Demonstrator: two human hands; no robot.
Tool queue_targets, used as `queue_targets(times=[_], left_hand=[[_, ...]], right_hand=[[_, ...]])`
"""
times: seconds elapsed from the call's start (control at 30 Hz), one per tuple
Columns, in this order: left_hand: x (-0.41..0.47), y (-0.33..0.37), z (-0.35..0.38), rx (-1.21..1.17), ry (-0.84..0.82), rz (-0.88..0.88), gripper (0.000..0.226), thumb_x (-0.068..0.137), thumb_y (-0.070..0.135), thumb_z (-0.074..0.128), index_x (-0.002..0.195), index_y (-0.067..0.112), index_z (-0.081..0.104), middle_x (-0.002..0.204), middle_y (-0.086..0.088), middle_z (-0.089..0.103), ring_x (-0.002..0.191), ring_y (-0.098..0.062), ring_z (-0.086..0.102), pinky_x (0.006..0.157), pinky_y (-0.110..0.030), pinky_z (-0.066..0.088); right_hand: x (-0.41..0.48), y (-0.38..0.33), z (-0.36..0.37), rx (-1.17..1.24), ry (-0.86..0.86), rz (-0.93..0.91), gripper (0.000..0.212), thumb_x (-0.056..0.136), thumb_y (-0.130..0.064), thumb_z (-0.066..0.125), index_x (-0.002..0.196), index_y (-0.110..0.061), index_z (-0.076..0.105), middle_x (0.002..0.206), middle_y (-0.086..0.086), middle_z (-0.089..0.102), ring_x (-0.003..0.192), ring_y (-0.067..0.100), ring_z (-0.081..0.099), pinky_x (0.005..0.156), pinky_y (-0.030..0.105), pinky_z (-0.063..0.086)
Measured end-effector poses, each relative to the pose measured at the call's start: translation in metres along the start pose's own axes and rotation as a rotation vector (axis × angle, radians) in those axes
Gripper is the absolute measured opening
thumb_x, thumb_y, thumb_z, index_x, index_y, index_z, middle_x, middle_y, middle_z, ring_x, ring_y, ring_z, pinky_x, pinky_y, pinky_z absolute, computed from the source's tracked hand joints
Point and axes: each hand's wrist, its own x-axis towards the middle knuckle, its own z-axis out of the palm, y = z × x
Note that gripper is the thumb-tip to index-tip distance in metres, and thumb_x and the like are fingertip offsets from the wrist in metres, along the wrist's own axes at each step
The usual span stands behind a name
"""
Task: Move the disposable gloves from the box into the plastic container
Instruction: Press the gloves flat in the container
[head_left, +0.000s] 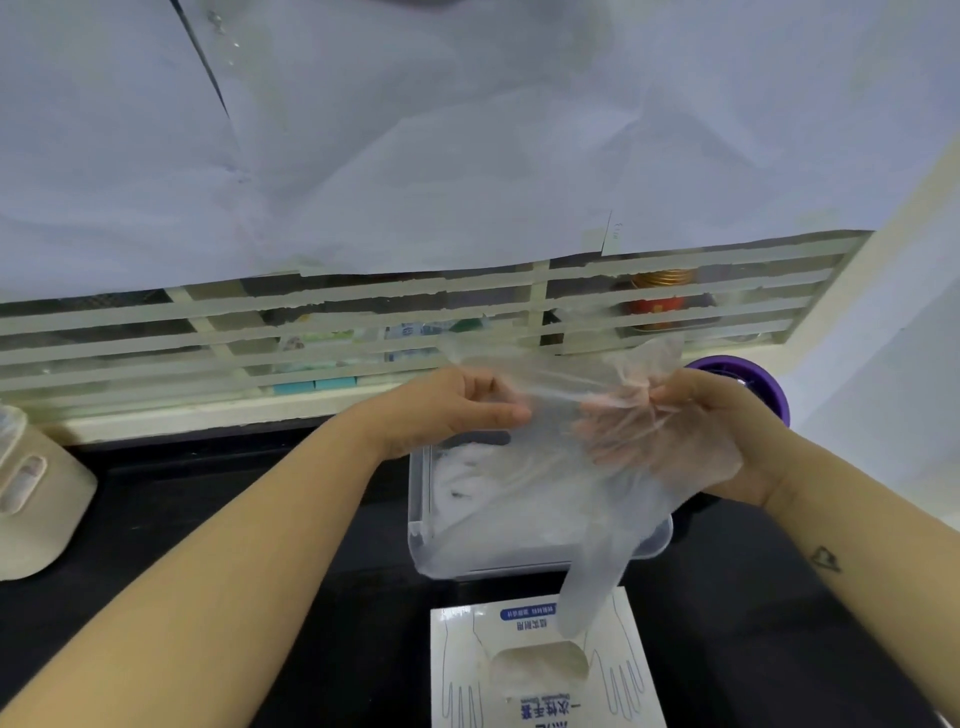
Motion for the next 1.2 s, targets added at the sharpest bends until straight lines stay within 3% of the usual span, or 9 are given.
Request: queue_targets(times=[0.1, 0.27, 0.43, 0.53, 0.63, 0.7, 0.77, 1.0, 1.2], left_hand=[[-0.002, 0.002, -0.009, 0.054, 0.077, 0.017, 0.014, 0.090, 0.031, 0.063, 0.094, 0.018, 0.067, 0.087, 0.009, 0.072, 0.082, -0.001, 0.067, 0.075, -0.005, 0.044], [0.002, -0.017, -0.027, 0.114, 0.231, -0.058, 0.019, 0.091, 0.035, 0.064, 0.076, 0.023, 0.065, 0.073, 0.008, 0.067, 0.070, -0.008, 0.059, 0.084, -0.034, 0.053], [0.004, -0.039, -0.040, 0.124, 0.606, -0.214, 0.010, 0.095, 0.024, 0.059, 0.087, 0.021, 0.064, 0.089, 0.003, 0.063, 0.075, -0.012, 0.054, 0.074, -0.029, 0.046], [0.000, -0.043, -0.030, 0.357, 0.938, -0.030, 0.014, 0.097, 0.017, 0.054, 0.108, 0.019, 0.062, 0.098, 0.004, 0.060, 0.074, -0.008, 0.052, 0.066, -0.022, 0.042], [-0.002, -0.036, 0.000, 0.654, 0.588, 0.204, 0.021, 0.097, 0.023, 0.054, 0.117, 0.026, 0.059, 0.105, 0.014, 0.057, 0.085, 0.001, 0.054, 0.075, -0.014, 0.045], [0.002, -0.044, 0.022, 0.853, 0.222, 0.191, 0.030, 0.098, 0.030, 0.053, 0.127, 0.030, 0.056, 0.122, 0.015, 0.056, 0.107, -0.003, 0.054, 0.095, -0.024, 0.046], [0.009, -0.060, 0.032, 0.977, 0.088, 0.099, 0.036, 0.098, 0.034, 0.051, 0.135, 0.030, 0.052, 0.134, 0.011, 0.053, 0.120, -0.010, 0.051, 0.103, -0.030, 0.041], [0.011, -0.086, 0.030, 1.511, -0.002, -0.009, 0.036, 0.102, 0.036, 0.037, 0.130, 0.021, 0.054, 0.128, -0.002, 0.056, 0.113, -0.021, 0.055, 0.101, -0.034, 0.033], [0.010, -0.064, 0.026, 1.032, 0.323, 0.143, 0.031, 0.100, 0.021, 0.042, 0.125, 0.026, 0.060, 0.125, 0.011, 0.057, 0.102, -0.012, 0.058, 0.090, -0.023, 0.039]], right_hand=[[0.012, 0.008, -0.013, -0.077, 0.100, 0.015, 0.005, 0.085, -0.006, 0.049, 0.086, -0.004, 0.054, 0.081, 0.011, 0.068, 0.070, 0.021, 0.069, 0.061, 0.030, 0.058], [0.032, 0.030, -0.022, -0.485, 0.370, -0.057, 0.013, 0.094, -0.012, 0.056, 0.095, -0.006, 0.067, 0.086, 0.011, 0.068, 0.071, 0.016, 0.065, 0.062, 0.022, 0.053], [0.048, 0.046, -0.019, -0.772, 0.472, -0.137, 0.013, 0.096, -0.014, 0.054, 0.094, -0.013, 0.067, 0.076, 0.004, 0.070, 0.065, 0.010, 0.065, 0.062, 0.016, 0.049], [0.057, 0.054, -0.018, -0.870, 0.485, -0.168, 0.015, 0.097, -0.013, 0.052, 0.092, -0.013, 0.067, 0.074, 0.005, 0.070, 0.064, 0.011, 0.064, 0.060, 0.013, 0.048], [0.063, 0.057, -0.016, -0.930, 0.491, -0.166, 0.015, 0.098, -0.013, 0.052, 0.094, -0.010, 0.066, 0.073, 0.005, 0.070, 0.063, 0.011, 0.063, 0.059, 0.013, 0.047], [0.065, 0.056, -0.015, -0.926, 0.486, -0.158, 0.015, 0.098, -0.013, 0.051, 0.096, -0.008, 0.065, 0.073, 0.005, 0.069, 0.061, 0.009, 0.062, 0.055, 0.010, 0.046], [0.065, 0.055, -0.016, -0.924, 0.478, -0.156, 0.015, 0.098, -0.013, 0.051, 0.097, -0.009, 0.065, 0.074, 0.005, 0.068, 0.061, 0.009, 0.061, 0.053, 0.010, 0.044], [0.062, 0.043, -0.019, -0.986, 0.515, -0.179, 0.014, 0.098, -0.015, 0.050, 0.099, -0.012, 0.063, 0.074, 0.001, 0.066, 0.063, 0.006, 0.060, 0.053, 0.010, 0.042], [0.061, 0.040, -0.012, -0.920, 0.435, -0.150, 0.013, 0.098, -0.016, 0.051, 0.099, -0.012, 0.063, 0.078, 0.002, 0.068, 0.064, 0.006, 0.064, 0.056, 0.012, 0.045]])
